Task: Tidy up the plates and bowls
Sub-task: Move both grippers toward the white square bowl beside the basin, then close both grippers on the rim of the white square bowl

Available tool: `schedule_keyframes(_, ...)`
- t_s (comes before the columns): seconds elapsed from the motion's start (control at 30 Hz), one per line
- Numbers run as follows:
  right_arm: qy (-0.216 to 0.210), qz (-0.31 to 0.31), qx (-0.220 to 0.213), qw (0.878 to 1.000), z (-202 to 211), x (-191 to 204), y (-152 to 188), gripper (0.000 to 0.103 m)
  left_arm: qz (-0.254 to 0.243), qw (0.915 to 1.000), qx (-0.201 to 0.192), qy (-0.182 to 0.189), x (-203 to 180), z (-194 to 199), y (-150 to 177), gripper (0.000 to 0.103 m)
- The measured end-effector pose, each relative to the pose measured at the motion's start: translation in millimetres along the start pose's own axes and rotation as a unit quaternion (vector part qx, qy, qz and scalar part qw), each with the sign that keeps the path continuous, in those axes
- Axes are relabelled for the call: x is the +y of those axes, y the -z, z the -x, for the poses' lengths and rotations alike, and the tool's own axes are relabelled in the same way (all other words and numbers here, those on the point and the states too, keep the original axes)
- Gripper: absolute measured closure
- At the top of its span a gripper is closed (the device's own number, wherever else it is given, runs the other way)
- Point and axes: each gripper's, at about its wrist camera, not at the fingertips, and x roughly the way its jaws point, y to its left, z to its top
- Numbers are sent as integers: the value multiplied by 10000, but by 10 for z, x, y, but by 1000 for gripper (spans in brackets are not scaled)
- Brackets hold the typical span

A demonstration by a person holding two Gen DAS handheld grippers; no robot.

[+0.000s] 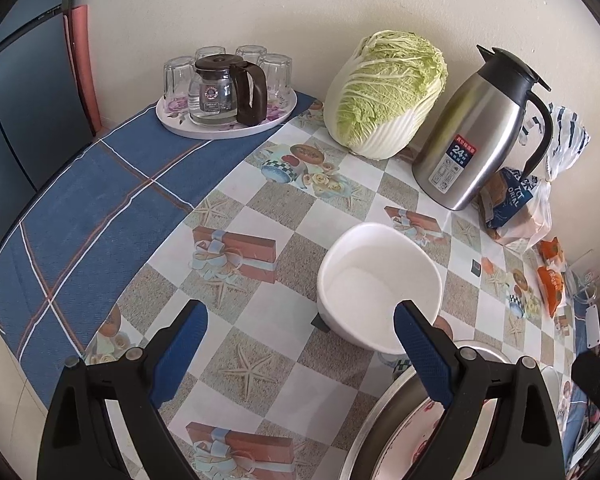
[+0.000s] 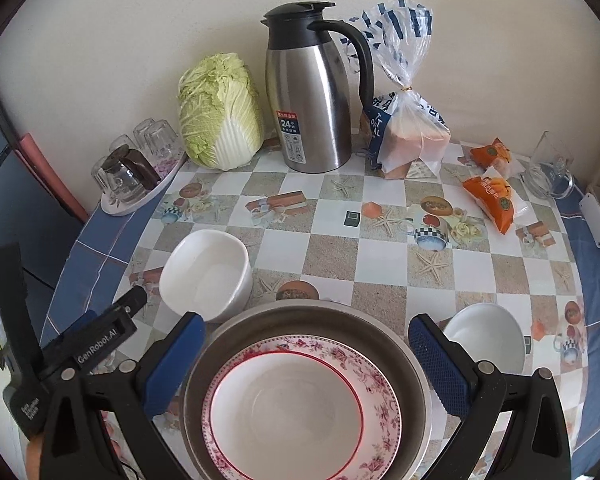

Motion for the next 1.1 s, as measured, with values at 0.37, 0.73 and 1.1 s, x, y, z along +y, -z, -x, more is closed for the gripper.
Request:
schedule_keyframes(0.37, 63, -261, 219, 9994, -202, 261, -232, 0, 357, 9992, -110, 142, 158, -125, -103, 8)
schedule_keyframes(0.73, 255, -28, 537, 9982, -559, 403, -411, 14, 590, 9967, 185, 530, 188, -423, -189, 8)
schedule_keyframes(1.1, 90, -139, 1151, 9932, -1142, 543, -266, 56, 969, 9895, 687, 823, 160, -845, -54, 28)
